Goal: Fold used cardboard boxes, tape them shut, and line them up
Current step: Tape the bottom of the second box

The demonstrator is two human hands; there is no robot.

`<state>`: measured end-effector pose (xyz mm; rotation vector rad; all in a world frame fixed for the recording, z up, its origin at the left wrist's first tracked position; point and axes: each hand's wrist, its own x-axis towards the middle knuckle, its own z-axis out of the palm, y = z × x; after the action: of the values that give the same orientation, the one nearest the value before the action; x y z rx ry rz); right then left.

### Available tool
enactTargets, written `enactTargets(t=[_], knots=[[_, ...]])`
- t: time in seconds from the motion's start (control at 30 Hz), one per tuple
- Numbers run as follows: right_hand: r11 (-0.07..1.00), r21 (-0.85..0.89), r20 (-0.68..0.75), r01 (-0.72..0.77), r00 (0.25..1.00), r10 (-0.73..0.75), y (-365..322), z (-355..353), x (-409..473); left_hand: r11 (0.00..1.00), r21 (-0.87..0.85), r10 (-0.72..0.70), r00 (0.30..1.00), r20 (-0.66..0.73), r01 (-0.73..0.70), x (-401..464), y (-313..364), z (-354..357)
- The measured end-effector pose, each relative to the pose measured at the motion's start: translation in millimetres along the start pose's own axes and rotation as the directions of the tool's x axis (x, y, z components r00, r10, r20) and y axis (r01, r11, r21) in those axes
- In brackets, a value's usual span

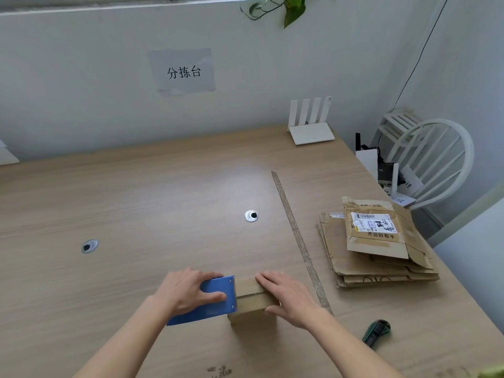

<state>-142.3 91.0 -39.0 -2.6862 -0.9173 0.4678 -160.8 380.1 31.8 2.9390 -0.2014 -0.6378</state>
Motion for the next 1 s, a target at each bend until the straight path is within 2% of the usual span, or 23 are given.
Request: enactTargets(t=[0.13,0.5,0.73,0.93,1.0], knots=[[0.997,-0.072,0.015,-0.003,1.0,0.004,11,-2,-3,0.999,0.036,-0.03,0.999,0.019,0.029,-11,-19,-1],[0.973,-0.225,0.038,0.056,0.998,-0.049,7,12,-1,0.994,-0.076,-0.076,0.997,-0.016,0.075,-11,-24,30],[0.948,-0.313,-0.06,0.051,0.996,-0.073,5,28,-1,0.984,-0.138,-0.112,0.994,0.003,0.111,-10,-25,51],[0.956,-0.292,-0.055,0.043,0.997,-0.062,5,33,-2,0.993,-0.041,-0.114,0.993,-0.013,0.114,7,-12,59],[0.956,-0.288,-0.06,0.055,0.995,-0.075,6,33,-1,0.993,0.056,-0.099,0.995,-0.03,0.101,13,-10,57]])
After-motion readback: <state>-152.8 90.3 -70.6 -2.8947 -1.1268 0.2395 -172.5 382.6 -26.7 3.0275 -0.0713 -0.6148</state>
